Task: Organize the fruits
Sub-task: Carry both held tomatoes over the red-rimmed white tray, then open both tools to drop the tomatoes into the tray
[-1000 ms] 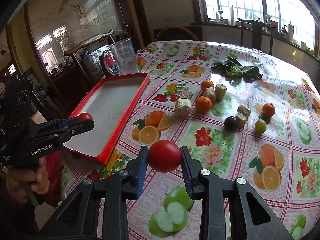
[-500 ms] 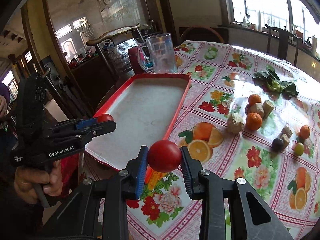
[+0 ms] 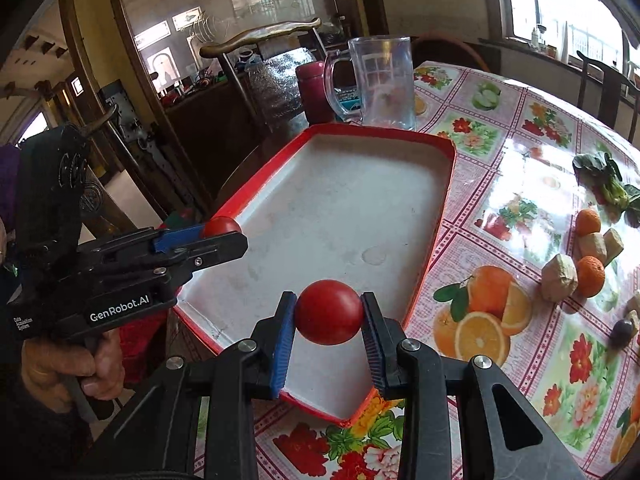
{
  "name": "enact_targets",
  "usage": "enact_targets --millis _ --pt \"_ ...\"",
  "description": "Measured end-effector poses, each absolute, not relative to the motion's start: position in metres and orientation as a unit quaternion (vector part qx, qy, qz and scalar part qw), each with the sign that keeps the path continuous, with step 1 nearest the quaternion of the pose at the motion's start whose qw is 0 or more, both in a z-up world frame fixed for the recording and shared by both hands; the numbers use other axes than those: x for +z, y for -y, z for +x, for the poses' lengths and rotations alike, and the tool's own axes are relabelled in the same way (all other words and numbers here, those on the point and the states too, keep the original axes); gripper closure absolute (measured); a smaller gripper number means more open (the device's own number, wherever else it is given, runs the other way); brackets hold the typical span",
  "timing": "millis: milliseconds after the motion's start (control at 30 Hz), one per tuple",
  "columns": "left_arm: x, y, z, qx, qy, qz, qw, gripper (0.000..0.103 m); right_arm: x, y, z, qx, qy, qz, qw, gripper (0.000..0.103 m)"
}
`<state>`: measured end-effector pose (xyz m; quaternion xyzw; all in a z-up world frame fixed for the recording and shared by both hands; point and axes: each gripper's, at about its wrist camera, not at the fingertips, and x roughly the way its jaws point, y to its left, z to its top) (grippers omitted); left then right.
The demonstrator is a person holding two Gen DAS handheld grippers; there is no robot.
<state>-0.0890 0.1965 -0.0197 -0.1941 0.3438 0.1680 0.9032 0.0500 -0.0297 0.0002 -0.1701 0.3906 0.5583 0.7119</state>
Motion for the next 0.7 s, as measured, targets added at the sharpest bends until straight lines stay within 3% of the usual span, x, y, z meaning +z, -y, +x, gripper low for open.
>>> enact_targets --millis 700 --pt "-0.049 -0.208 -0.077 0.177 -0.38 -0.201 0.885 0.071 -0.034 -0.006 0.033 0.56 -0.395 -0.251 0.684 0.069"
